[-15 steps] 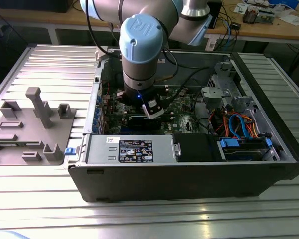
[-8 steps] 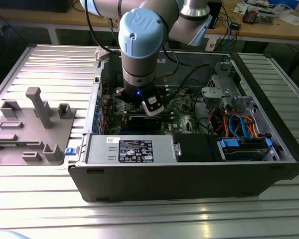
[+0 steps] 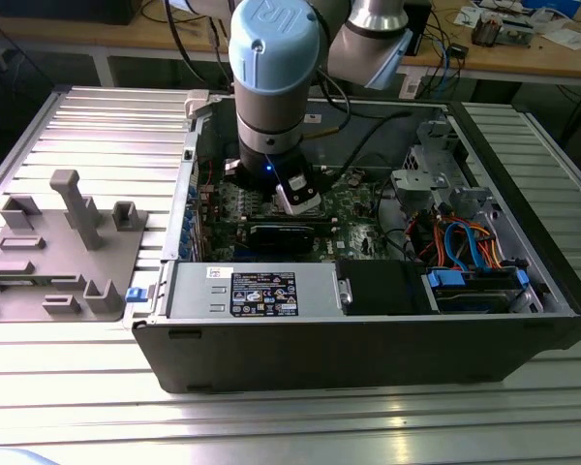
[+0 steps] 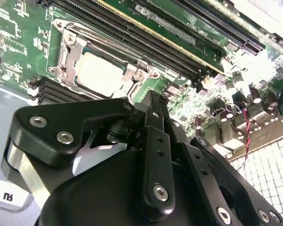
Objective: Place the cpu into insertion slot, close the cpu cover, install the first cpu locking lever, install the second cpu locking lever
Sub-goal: 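Install the second cpu locking lever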
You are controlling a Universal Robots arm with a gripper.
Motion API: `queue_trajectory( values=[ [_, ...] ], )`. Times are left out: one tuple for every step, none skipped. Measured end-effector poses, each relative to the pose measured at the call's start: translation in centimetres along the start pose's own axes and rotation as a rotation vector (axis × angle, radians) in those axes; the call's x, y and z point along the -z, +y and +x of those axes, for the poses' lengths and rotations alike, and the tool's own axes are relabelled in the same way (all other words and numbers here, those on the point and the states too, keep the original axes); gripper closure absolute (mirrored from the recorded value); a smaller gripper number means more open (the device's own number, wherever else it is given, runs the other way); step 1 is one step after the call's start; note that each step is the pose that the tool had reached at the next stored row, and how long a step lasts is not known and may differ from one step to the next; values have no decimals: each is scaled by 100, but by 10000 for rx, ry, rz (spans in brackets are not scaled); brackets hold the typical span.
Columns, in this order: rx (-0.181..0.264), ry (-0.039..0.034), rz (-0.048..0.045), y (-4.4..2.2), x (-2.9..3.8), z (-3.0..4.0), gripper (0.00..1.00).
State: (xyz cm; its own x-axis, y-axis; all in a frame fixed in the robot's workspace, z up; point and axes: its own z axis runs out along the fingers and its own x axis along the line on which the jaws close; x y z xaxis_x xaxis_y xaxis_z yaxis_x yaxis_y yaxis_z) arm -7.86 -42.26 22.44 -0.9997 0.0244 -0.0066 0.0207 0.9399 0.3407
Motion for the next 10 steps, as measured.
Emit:
queue_trajectory(
  values=[
    [-2,1,-5,0,1,1,89],
    [-3,1,-12,0,1,1,89],
    [-3,1,-19,0,1,1,89],
    [-3,1,-28,0,1,0,89],
    [-2,2,-35,0,1,0,89],
    [-2,2,-42,0,1,0,89],
    [-2,2,-48,0,1,0,89],
    [-3,2,-60,0,1,0,89],
    [-3,2,-67,0,1,0,89],
    [-3,2,-73,0,1,0,89]
  ],
)
